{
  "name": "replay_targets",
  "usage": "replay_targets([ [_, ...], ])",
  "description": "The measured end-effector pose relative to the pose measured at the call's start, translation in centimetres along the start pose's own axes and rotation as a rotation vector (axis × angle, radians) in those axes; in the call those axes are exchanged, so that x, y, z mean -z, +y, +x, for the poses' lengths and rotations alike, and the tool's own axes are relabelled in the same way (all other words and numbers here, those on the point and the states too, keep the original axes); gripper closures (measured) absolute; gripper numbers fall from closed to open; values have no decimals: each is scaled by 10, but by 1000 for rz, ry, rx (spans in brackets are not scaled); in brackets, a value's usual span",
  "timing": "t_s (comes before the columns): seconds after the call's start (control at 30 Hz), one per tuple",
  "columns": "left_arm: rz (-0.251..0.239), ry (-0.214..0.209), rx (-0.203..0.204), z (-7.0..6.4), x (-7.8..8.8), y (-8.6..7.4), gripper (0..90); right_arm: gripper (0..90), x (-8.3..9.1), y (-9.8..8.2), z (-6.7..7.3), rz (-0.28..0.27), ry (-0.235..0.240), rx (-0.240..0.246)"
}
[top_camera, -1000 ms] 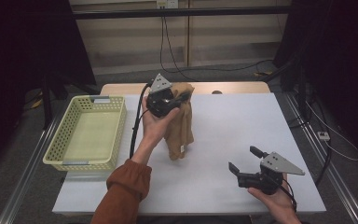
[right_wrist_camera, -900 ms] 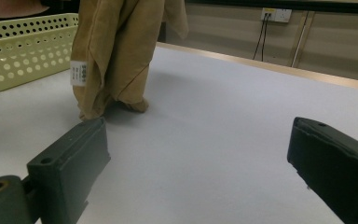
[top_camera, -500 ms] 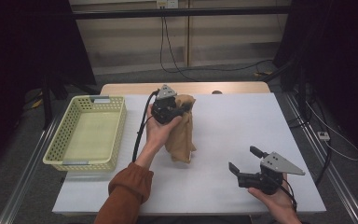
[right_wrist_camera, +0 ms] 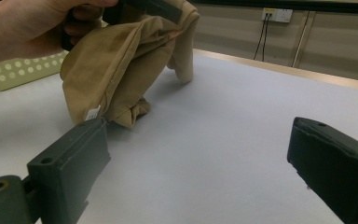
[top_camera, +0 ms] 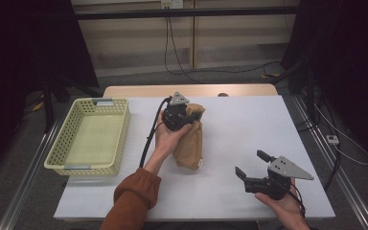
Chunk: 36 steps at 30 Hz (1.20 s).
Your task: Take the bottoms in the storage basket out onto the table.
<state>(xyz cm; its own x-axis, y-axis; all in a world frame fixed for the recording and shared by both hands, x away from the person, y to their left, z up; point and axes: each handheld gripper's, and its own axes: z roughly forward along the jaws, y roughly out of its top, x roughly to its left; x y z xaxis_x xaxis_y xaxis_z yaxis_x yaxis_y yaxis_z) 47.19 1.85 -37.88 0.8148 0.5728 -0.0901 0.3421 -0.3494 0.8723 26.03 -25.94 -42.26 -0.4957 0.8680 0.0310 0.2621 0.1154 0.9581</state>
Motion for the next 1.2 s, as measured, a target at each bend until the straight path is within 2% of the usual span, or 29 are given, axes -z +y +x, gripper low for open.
replay_targets([
  [0.17,44,-5,-17,-3,-7,-5,777,50,0,0,0,3,0,0],
  [0.43,85,6,-25,-3,-16,-9,771,50,-1,0,0,3,0,-1],
  [0.93,181,-32,2,-6,-40,-23,755,50,0,0,0,3,1,-1],
  [1.1,196,-32,-1,-7,-45,-25,753,50,-1,0,0,3,1,-1],
  [1.2,198,-34,18,-8,-49,-25,748,50,-1,0,0,3,1,2],
])
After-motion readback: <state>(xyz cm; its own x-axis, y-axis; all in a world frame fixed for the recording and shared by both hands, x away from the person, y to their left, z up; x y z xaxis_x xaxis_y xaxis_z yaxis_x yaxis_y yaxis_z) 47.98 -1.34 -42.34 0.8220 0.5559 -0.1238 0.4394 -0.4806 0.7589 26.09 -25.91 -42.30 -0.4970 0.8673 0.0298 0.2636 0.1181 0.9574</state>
